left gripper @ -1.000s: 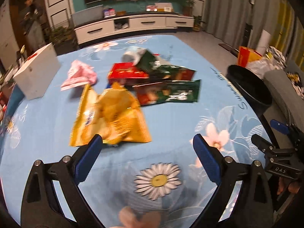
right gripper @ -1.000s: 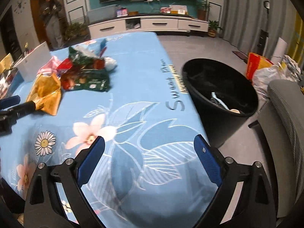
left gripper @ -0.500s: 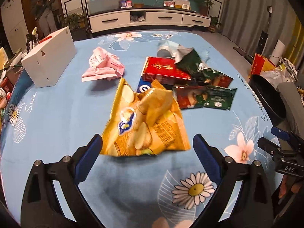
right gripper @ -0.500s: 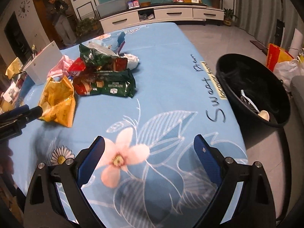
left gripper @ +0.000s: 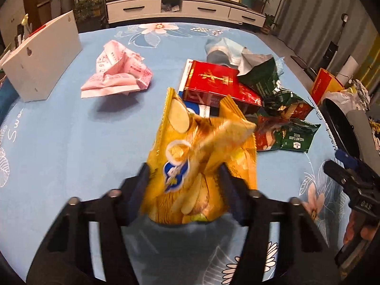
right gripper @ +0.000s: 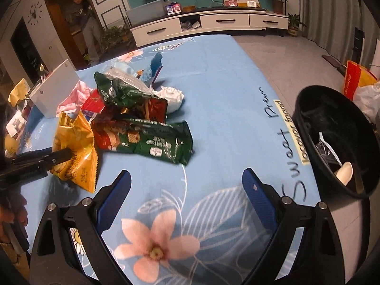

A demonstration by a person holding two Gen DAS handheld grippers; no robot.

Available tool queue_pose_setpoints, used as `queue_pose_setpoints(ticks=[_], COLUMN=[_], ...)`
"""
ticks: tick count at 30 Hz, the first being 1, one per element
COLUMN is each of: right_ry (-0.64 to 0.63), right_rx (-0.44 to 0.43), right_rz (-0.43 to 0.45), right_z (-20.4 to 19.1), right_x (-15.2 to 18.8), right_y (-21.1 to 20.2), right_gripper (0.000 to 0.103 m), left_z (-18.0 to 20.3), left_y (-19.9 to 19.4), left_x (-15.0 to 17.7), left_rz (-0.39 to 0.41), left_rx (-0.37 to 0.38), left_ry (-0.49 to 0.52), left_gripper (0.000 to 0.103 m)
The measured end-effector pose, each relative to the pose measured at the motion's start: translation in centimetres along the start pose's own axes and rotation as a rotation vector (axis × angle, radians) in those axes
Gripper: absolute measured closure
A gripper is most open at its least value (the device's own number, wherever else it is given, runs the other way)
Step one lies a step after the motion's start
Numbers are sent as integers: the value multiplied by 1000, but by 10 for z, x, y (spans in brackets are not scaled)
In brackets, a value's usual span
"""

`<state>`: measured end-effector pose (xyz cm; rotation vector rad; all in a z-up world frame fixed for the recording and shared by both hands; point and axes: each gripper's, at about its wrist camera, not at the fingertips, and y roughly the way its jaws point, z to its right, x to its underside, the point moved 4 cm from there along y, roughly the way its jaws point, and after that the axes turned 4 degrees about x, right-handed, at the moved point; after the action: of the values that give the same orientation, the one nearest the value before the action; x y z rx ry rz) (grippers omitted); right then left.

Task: Collect trash
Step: 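Grasp the yellow chip bag with the left tool while the right tool grasps the green snack wrapper, then carry both wrappers over the black bin and open both tools to drop them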

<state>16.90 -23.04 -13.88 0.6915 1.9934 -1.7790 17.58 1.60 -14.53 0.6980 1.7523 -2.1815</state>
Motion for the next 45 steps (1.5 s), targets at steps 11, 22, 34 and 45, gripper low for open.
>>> queue_pose_setpoints(ticks=[11,22,34,45], right_ry=[-16,-52,20,179], right_rx=[-29,-35,-59,18], right_rz=[8,-26,66,164], right_z=[4,2,31,98], right_x=[-22,0,31,42], right_y=[23,9,-71,-110], right_gripper=[37,98,98,98], left_z=[-1,10,34,88], left_y=[-2,-11,-55,-86], left_x=[-4,2,19,-6], left_rz=[-9,-8,52,115], left_rx=[56,79,113,181], left_ry=[19,45,86,164], left_gripper=[78,88,89,89])
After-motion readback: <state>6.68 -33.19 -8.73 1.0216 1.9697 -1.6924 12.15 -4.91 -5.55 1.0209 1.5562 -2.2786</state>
